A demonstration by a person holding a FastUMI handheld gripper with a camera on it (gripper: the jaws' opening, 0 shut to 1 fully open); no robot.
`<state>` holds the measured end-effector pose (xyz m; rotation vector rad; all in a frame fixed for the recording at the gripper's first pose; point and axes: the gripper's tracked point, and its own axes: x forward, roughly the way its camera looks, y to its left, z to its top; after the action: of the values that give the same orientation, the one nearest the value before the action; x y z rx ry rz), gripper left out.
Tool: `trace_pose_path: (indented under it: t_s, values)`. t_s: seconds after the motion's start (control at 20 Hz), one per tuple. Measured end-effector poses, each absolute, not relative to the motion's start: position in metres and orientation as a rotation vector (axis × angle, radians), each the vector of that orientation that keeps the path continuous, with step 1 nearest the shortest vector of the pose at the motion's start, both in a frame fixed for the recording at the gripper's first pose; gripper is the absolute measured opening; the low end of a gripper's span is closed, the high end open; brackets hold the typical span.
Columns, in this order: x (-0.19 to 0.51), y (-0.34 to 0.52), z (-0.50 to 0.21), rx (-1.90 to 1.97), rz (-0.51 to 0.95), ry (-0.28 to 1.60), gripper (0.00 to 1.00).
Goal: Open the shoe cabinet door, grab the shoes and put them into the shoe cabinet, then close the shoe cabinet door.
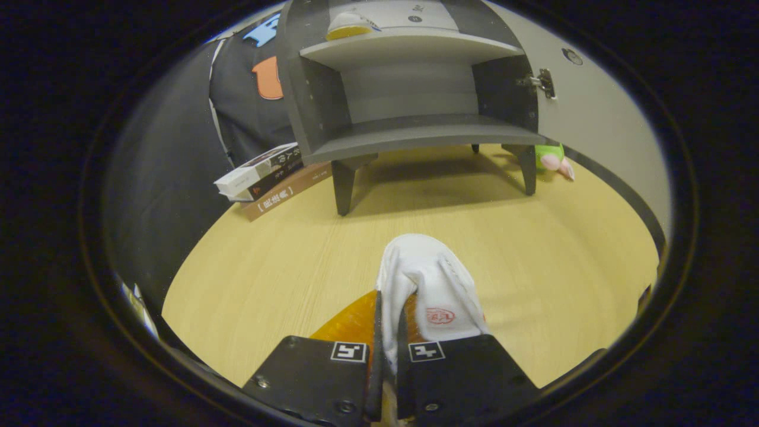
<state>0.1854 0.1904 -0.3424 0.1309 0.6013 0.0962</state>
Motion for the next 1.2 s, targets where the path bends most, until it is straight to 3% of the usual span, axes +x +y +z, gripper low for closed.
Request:
trace_pose_path:
  t_s: [0.45,0.8,1.2]
  values:
    - [0.213,0.143,-0.154,0.083,0.098,0.4,0.12]
    - [0.284,0.106,0.002,-0.006,0.055,0.178,0.13]
    - [0.398,0.104,0.08,-0.032,0.026,0.071,0.13]
